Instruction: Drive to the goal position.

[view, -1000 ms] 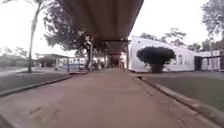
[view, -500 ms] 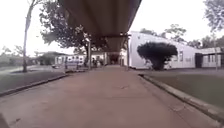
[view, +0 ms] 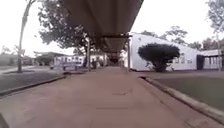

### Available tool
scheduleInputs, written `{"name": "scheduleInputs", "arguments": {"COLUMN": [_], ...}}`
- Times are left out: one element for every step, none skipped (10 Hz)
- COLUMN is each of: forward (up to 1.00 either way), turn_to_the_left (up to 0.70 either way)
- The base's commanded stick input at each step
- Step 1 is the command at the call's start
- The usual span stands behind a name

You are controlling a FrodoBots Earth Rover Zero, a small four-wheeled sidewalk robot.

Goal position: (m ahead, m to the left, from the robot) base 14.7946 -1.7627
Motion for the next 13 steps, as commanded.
{"name": "scheduleInputs", "arguments": {"forward": [0.85,0.85,0.85,0.85,0.85,0.85,0.85,0.85,0.85,0.85,0.85,0.85,0.85], "turn_to_the_left": [0.0,0.0,0.0,0.0,0.0,0.0,0.0,0.0,0.0,0.0,0.0,0.0,0.0]}}
